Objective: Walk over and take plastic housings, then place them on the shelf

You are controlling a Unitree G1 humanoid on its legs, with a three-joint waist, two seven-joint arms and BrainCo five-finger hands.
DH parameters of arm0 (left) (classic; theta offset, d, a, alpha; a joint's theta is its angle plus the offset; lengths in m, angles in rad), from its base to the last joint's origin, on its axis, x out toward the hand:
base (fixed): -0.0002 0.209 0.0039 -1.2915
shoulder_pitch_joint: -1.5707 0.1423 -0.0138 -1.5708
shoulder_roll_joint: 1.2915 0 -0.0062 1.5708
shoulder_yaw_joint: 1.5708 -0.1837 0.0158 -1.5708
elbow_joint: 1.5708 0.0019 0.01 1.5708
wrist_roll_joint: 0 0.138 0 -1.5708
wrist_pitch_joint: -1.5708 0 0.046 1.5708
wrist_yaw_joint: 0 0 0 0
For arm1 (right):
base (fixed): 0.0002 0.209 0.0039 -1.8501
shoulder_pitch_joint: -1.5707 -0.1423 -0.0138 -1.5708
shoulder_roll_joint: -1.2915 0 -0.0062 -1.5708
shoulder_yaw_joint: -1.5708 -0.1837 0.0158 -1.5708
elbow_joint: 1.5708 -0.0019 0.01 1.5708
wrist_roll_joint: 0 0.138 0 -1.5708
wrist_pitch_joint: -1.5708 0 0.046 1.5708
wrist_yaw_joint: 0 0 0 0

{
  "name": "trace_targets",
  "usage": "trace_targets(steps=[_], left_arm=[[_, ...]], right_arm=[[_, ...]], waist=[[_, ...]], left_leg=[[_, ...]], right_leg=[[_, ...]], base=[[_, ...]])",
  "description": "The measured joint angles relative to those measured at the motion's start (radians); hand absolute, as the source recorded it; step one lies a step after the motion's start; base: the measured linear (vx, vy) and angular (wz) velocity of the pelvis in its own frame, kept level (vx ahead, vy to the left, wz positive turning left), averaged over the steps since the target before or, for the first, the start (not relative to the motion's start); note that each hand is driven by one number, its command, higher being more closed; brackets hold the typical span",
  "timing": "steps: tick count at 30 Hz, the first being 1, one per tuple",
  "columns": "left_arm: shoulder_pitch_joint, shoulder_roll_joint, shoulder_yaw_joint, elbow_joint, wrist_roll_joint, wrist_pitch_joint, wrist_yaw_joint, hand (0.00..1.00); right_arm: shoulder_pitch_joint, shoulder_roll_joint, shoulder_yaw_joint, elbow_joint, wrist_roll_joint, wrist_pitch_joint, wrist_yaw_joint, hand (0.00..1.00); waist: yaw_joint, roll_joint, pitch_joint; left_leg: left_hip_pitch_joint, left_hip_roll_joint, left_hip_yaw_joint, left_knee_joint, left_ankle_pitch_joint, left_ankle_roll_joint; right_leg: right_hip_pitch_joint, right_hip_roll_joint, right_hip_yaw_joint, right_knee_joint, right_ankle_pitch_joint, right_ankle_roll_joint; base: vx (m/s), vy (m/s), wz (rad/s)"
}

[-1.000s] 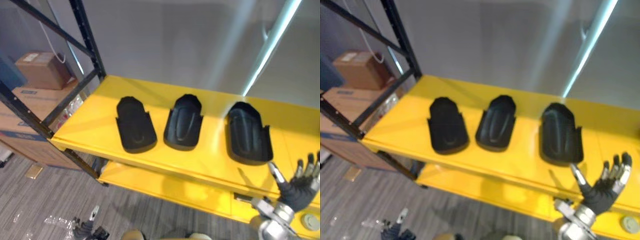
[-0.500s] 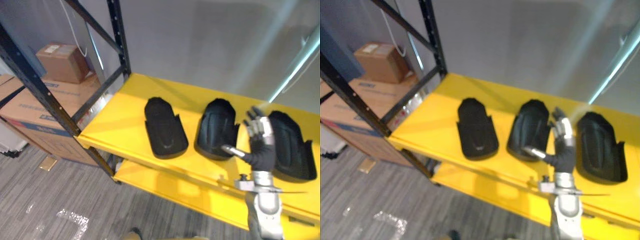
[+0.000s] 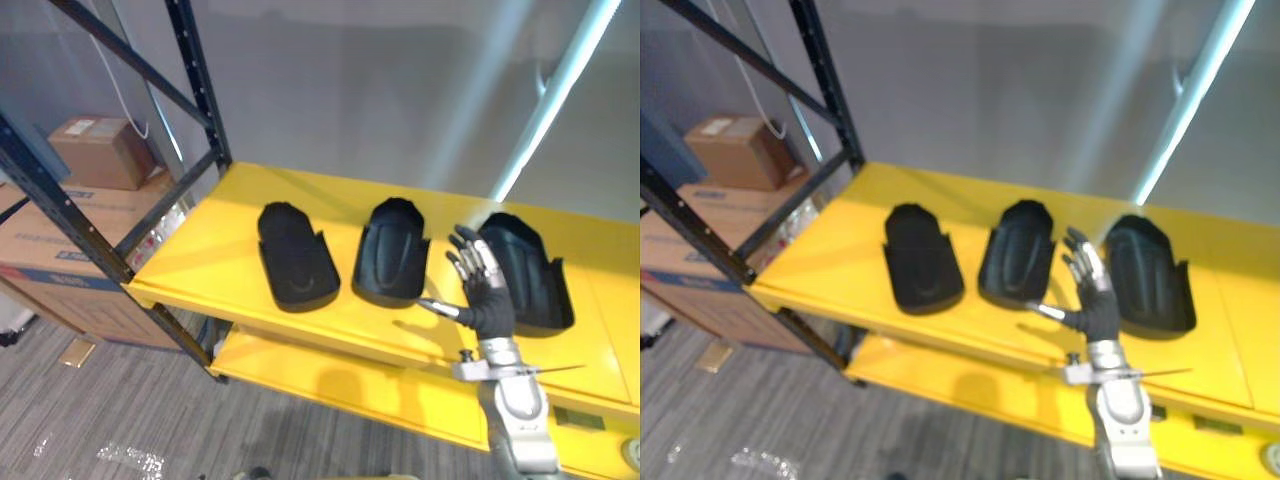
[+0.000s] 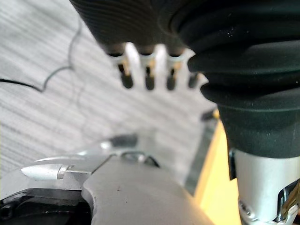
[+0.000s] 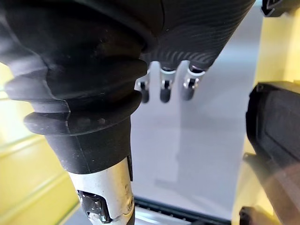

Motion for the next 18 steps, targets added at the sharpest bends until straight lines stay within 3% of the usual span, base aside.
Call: trace_targets(steps=[5,10,13,18], left_arm=[[0.002,0.000,0.000,0.000,0.000,0.005,0.003,0.00],[-0.005,0.000,0.000,0.000,-0.002,0.043,0.033,0.00],[-0.025,0.002,-0.009,0.001,-0.017,0.059,0.060,0.00],[-0.070,0.012,-0.010,0.001,-0.044,0.057,0.082,0.00]], right_arm=[[-0.023,0.000,0.025,0.016,0.000,0.000,-0.006,0.00],[-0.060,0.001,0.097,0.080,0.002,0.003,-0.022,0.00],[-0.083,0.001,0.139,0.082,0.002,0.004,-0.043,0.00],[-0.213,0.001,0.157,0.081,-0.003,0.002,-0.063,0.00]], waist=[[0.001,0.003,0.002],[0.006,0.002,0.010],[0.023,0.002,0.031],[0.032,-0.019,0.091]], left_leg=[[-0.002,0.000,0.000,0.000,0.000,0.000],[-0.004,0.000,-0.001,0.001,0.000,0.000],[-0.034,0.001,-0.010,0.002,0.004,0.004],[-0.096,-0.001,-0.070,0.002,0.029,0.014]], right_leg=[[-0.001,0.001,0.001,0.000,0.000,0.000],[-0.006,0.000,0.002,0.004,0.000,-0.001],[-0.042,-0.001,0.007,0.025,-0.006,-0.010],[-0.072,0.001,-0.026,0.048,-0.011,-0.019]], base=[[0.00,0.000,0.00],[0.00,0.000,0.00],[-0.01,0.000,0.06],[-0.03,-0.005,0.33]])
